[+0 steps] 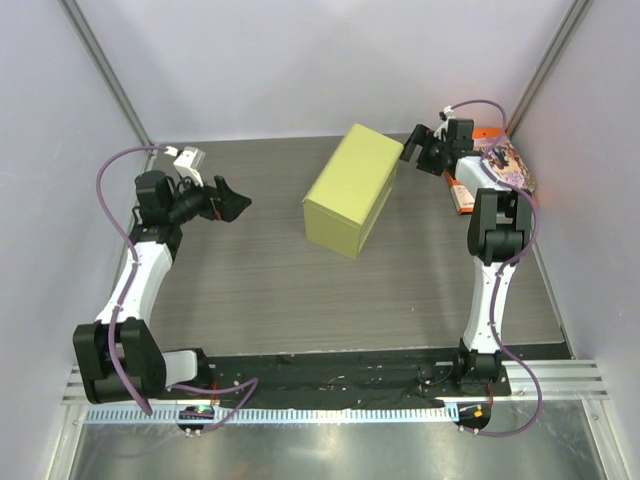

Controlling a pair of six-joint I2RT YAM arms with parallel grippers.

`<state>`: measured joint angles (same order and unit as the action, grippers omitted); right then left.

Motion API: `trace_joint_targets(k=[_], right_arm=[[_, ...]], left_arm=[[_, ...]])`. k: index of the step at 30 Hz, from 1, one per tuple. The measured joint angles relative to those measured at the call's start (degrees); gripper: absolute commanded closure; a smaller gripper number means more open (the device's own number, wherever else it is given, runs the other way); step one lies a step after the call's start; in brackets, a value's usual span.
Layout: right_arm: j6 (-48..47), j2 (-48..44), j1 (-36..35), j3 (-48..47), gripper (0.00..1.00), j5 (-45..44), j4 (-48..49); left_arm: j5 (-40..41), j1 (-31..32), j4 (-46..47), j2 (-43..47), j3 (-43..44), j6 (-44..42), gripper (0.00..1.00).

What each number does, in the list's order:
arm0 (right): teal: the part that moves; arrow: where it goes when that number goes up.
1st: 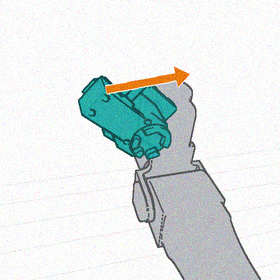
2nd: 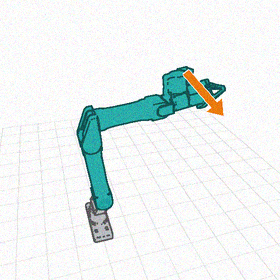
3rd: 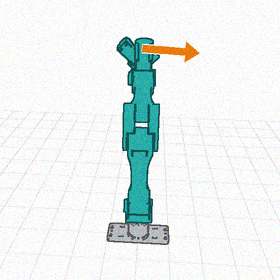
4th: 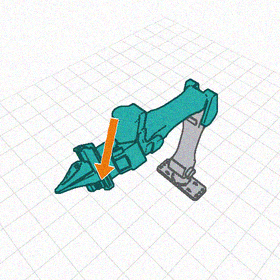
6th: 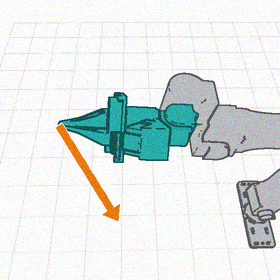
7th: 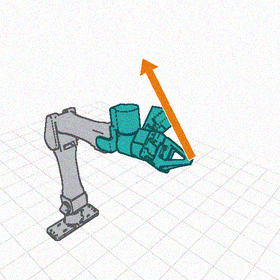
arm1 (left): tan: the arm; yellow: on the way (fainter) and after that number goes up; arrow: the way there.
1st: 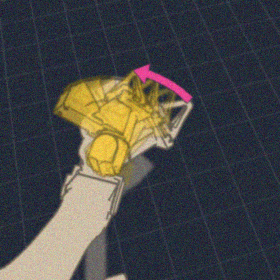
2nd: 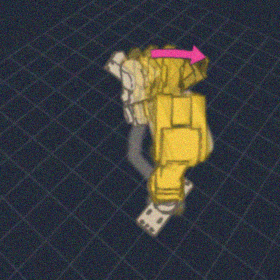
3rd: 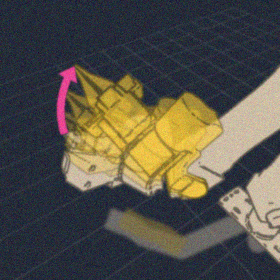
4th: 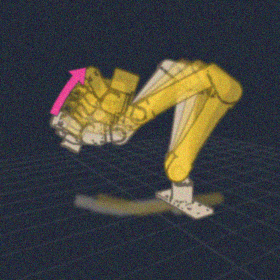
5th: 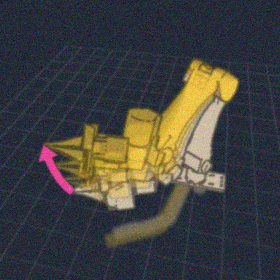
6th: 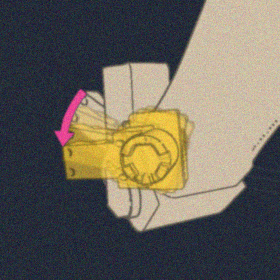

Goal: Sort the tools into containers

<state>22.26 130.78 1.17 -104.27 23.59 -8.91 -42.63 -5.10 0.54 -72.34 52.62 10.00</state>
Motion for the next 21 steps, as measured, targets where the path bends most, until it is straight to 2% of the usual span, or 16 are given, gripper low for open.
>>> trace_joint_targets(k=[11, 21], right_arm=[[-3.5, 0.0, -1.5, 3.6, 0.04, 3.3, 2.1], [-6.3, -3.0, -9.7, 12.0, 0.04, 7.3, 2.0]], left_arm=[[0.5, -1.0, -0.6, 0.9, -1.9, 0.0, 0.00], [0.6, -1.0, -0.6, 1.6, -2.4, 0.0, 0.00]])
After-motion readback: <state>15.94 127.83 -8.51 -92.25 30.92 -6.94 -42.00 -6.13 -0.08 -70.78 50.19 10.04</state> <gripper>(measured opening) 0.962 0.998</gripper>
